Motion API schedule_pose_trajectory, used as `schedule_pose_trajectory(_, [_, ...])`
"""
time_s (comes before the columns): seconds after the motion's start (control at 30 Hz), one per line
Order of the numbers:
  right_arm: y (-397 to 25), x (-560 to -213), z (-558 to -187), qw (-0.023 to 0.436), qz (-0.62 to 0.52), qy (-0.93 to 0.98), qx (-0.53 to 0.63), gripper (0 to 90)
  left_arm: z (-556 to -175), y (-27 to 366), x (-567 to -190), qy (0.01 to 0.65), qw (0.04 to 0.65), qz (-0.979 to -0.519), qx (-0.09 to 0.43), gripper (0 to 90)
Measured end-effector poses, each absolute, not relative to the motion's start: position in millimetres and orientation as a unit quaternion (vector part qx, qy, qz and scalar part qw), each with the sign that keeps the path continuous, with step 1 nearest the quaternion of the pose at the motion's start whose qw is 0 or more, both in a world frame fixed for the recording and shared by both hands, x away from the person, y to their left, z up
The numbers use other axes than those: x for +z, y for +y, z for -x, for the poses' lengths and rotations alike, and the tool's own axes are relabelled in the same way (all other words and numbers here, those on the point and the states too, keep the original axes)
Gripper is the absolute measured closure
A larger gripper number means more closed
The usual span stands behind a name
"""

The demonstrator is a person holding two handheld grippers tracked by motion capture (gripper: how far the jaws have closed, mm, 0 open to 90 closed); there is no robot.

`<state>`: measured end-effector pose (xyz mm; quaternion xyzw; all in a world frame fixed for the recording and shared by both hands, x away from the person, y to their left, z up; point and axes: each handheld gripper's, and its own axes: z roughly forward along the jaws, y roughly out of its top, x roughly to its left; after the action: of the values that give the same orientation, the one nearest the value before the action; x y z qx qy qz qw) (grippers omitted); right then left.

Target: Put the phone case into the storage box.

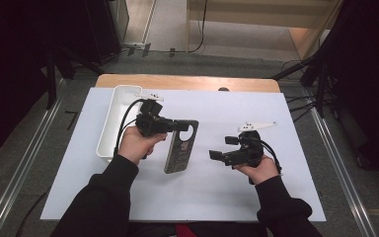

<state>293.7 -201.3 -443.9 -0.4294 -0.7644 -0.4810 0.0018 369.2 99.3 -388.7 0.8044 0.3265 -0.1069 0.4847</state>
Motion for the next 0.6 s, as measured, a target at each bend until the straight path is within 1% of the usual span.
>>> schedule_pose_trajectory(0.13, [-204,-443,-295,0.002,0.431,-0.76,-0.486,0.0,-367,100,-389,0.323,0.487,-0.804,-0.109,79.3])
schedule_pose_trajectory(0.17, [-204,-442,-295,0.002,0.43,-0.76,-0.486,6.4,-366,100,-388,0.319,0.488,-0.805,-0.109,79.3])
schedule_pose_trajectory(0.2, [-205,-442,-294,0.001,0.43,-0.76,-0.488,9.9,-366,100,-388,0.319,0.488,-0.805,-0.109,79.3])
schedule_pose_trajectory(0.23, [-206,-442,-295,-0.001,0.43,-0.76,-0.488,11.4,-365,100,-388,0.316,0.489,-0.806,-0.11,79.3])
schedule_pose_trajectory(0.6, [-207,-438,-296,0.009,0.415,-0.758,-0.504,11.7,-359,97,-386,0.301,0.49,-0.811,-0.112,79.3])
